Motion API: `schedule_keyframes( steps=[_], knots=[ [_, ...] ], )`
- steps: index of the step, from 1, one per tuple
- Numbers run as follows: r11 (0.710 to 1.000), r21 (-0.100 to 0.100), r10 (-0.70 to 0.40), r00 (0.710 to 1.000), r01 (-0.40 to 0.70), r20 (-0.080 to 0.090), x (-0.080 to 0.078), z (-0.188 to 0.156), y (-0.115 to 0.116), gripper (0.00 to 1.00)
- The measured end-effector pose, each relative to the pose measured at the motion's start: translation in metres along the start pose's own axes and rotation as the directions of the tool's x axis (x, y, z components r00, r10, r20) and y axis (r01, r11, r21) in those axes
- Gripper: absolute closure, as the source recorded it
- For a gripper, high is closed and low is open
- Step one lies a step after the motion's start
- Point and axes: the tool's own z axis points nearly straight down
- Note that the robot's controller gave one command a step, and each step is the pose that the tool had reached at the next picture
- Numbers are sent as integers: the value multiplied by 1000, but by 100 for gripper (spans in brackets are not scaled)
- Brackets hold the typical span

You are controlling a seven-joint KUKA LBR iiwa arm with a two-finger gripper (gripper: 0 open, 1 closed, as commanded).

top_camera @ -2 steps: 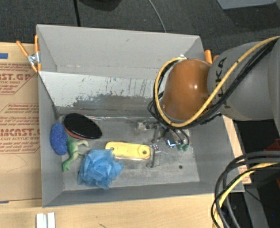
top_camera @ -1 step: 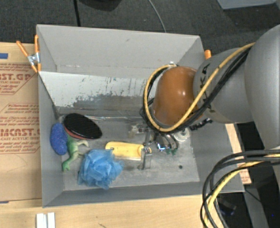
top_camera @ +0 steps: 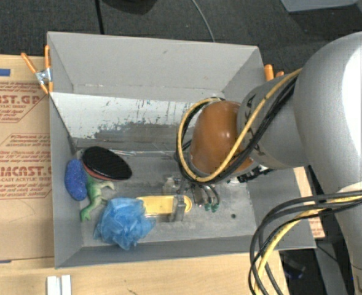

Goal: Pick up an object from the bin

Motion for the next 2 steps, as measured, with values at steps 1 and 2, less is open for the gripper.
schedule_keyframes(
  steps=[1,2],
  knots=[
    [1000,0,0,1000,0,0,0,0,0,100],
    [1000,-1,30,1000,-30,1,6,-90,-6,100]
  ],
)
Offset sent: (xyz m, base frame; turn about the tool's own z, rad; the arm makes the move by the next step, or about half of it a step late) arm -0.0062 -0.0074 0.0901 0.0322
